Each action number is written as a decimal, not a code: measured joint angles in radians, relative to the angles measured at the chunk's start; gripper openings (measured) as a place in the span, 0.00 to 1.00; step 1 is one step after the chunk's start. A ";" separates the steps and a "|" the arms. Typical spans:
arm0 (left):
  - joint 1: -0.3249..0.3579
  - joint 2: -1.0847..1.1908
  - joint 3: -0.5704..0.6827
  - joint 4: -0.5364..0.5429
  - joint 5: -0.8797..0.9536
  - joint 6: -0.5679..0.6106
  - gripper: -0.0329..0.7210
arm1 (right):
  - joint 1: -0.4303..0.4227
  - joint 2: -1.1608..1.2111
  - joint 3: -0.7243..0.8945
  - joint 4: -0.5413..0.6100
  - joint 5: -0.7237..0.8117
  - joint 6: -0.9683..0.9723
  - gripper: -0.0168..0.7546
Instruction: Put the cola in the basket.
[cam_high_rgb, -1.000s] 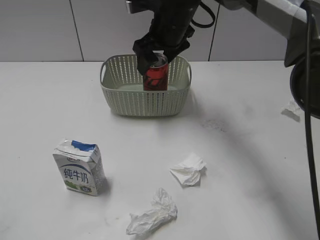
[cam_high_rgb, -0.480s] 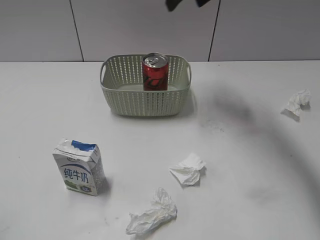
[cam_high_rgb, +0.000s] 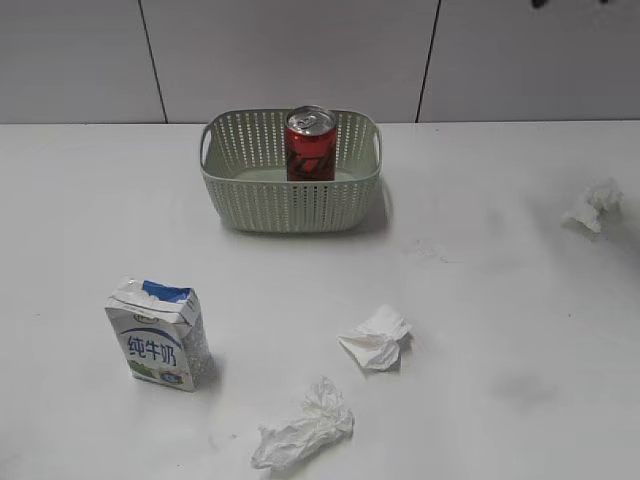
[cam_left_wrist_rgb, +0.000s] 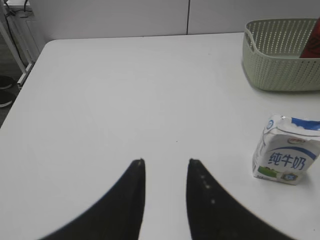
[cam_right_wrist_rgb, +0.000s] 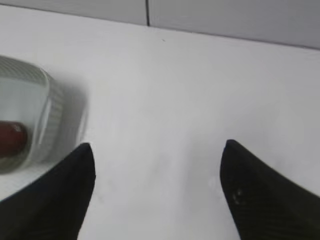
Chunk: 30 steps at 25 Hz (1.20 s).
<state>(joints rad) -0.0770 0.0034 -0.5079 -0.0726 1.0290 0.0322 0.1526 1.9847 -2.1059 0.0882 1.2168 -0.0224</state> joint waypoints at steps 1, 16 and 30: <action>0.000 0.000 0.000 0.000 0.000 0.000 0.35 | -0.016 -0.036 0.061 -0.007 -0.001 0.000 0.78; 0.000 0.000 0.000 0.000 0.000 0.000 0.35 | -0.057 -0.900 1.147 -0.057 -0.049 -0.018 0.78; 0.000 0.000 0.000 0.000 0.000 0.000 0.35 | -0.057 -1.607 1.548 -0.088 -0.167 -0.016 0.78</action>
<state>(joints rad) -0.0770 0.0034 -0.5079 -0.0726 1.0290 0.0322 0.0958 0.3782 -0.5579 0.0000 1.0499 -0.0383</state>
